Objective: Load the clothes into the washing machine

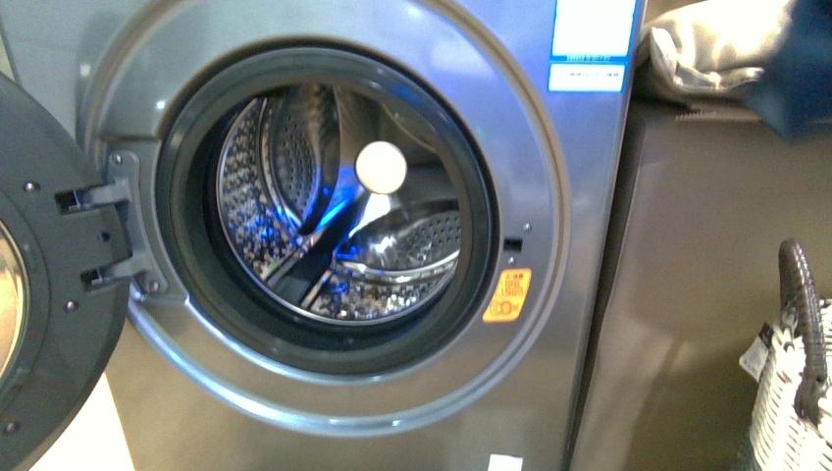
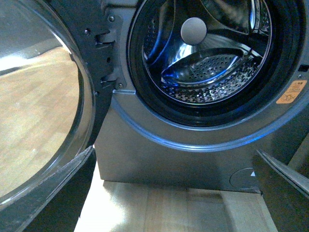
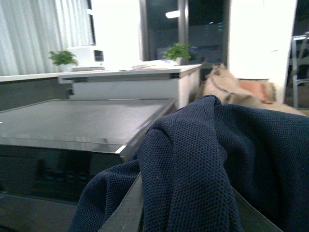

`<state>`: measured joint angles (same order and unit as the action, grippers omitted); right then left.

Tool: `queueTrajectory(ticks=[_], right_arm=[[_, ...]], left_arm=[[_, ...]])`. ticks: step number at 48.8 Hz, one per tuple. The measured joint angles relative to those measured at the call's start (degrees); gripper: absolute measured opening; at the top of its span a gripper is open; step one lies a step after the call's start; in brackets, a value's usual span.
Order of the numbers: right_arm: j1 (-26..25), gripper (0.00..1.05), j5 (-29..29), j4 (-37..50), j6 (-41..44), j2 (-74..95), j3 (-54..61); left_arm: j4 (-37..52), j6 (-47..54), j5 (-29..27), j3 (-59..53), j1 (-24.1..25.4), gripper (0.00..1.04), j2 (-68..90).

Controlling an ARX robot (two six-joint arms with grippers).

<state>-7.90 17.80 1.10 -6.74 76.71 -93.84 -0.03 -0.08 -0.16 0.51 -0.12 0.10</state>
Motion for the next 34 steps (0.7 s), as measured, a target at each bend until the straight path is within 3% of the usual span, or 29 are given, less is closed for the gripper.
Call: queueTrajectory(ticks=[8,20,34], right_arm=[[8.76,0.22,0.0,-7.39,-2.1,3.93,-8.81],[22.67,0.22,-4.9,-11.5,-1.53,10.58,-15.45],[33.09,0.22,-4.04,-12.87,-1.42,19.87,-21.88]], left_arm=[[0.0,-0.02,-0.02,0.0,0.0,0.98,0.0],[0.0,-0.02,-0.02,0.0,0.0,0.98,0.0],[0.0,0.0,-0.02,0.0,0.0,0.98,0.0]])
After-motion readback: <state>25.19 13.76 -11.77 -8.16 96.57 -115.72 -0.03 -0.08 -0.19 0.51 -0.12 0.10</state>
